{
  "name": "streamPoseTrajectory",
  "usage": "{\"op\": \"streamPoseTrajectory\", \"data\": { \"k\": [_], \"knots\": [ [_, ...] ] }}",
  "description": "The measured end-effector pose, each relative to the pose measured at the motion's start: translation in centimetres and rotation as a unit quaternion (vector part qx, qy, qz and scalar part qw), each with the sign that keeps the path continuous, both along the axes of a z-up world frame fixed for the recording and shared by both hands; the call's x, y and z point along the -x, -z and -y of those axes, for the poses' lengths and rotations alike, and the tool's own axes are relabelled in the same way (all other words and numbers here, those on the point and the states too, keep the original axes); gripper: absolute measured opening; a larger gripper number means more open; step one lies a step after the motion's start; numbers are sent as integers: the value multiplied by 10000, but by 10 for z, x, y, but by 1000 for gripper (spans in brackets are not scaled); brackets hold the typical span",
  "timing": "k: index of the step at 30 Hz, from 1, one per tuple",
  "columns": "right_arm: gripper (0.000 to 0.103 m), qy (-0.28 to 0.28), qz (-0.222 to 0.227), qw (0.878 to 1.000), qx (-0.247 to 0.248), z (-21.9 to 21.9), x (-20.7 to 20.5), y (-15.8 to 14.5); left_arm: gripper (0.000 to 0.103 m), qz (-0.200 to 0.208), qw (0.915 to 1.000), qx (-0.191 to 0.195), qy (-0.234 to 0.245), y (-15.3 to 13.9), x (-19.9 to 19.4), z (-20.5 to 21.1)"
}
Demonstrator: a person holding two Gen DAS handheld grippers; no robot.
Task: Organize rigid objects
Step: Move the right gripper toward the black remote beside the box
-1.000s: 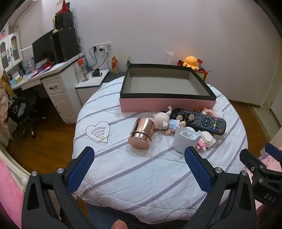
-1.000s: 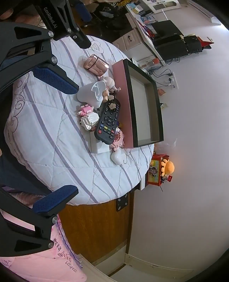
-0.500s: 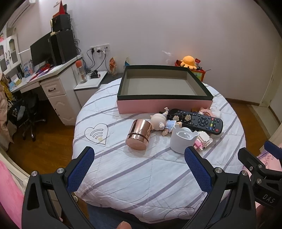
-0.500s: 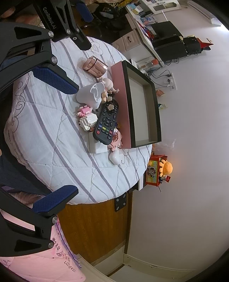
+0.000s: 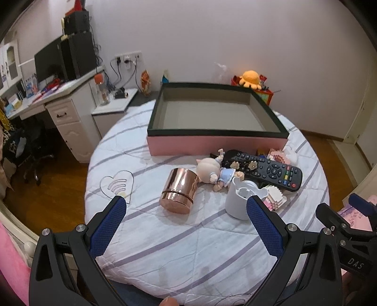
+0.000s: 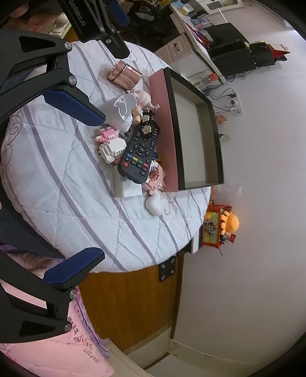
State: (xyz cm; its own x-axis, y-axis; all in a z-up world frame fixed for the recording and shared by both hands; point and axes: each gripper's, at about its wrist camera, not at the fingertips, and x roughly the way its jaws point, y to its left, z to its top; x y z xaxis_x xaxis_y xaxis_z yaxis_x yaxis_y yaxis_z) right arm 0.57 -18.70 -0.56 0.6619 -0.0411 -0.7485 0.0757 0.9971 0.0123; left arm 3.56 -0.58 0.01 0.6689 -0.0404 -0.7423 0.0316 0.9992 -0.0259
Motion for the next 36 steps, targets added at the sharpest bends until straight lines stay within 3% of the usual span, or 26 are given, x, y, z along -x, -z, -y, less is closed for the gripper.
{"op": "streamPoseTrajectory", "data": {
  "k": [16,26,36],
  "knots": [
    [103,-12,-539,9981,-292,17,-40,10,103,-308,9994,-55,114,7,-31,5],
    [103,-344,-677,9971,-44,-6,-72,16,103,-413,9990,107,101,12,-59,-6],
    [103,-292,-728,9968,182,-21,-79,13,103,-435,9981,255,348,9,-75,-18]
  ]
}}
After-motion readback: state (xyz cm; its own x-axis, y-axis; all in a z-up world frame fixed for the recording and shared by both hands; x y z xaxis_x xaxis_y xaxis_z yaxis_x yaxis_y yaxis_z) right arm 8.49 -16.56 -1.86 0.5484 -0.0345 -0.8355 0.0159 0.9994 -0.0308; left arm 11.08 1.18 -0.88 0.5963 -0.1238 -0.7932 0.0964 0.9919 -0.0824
